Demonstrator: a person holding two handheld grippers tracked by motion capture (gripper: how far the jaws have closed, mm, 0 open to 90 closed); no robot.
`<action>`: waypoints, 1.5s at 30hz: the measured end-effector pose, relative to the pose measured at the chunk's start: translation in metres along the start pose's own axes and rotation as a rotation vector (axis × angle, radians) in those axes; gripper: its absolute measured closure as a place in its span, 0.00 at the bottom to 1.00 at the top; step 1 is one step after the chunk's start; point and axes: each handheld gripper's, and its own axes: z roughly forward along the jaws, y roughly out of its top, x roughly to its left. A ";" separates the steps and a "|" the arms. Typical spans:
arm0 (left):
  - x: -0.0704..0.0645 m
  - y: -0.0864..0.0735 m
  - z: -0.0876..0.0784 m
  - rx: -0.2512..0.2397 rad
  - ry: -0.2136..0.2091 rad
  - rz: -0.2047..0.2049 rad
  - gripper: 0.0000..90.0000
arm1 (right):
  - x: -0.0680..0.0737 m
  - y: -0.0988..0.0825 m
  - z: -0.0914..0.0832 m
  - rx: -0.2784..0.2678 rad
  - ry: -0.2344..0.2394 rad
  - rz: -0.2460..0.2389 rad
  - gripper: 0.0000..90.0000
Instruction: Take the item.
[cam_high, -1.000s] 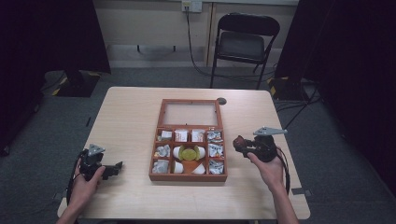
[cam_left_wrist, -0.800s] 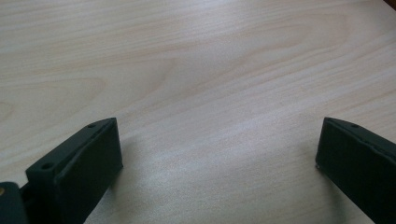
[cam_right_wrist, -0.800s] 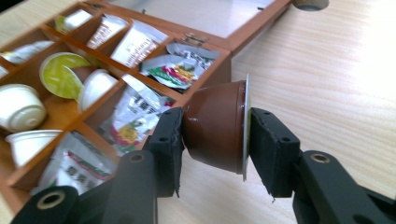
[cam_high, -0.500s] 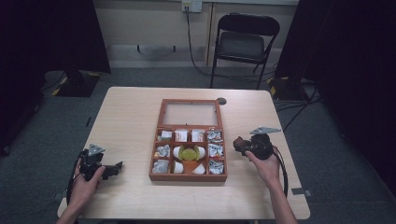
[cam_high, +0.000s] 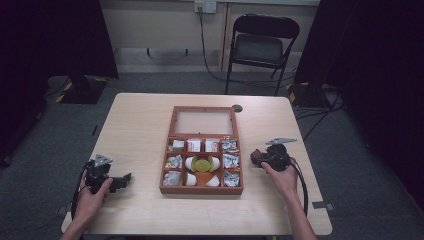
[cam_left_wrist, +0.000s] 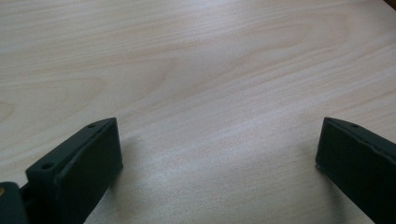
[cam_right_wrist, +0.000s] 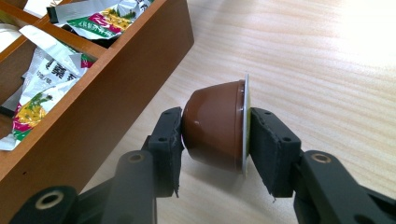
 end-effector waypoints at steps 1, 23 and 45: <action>0.000 0.000 0.000 -0.002 0.002 -0.001 0.00 | 0.000 0.000 0.000 0.000 0.000 -0.001 0.61; 0.000 0.000 0.000 -0.002 0.002 0.000 0.00 | -0.001 0.000 0.001 -0.020 -0.011 0.037 0.37; 0.000 0.000 0.000 -0.002 0.002 -0.001 0.00 | 0.002 0.001 -0.024 -0.084 0.013 0.072 0.33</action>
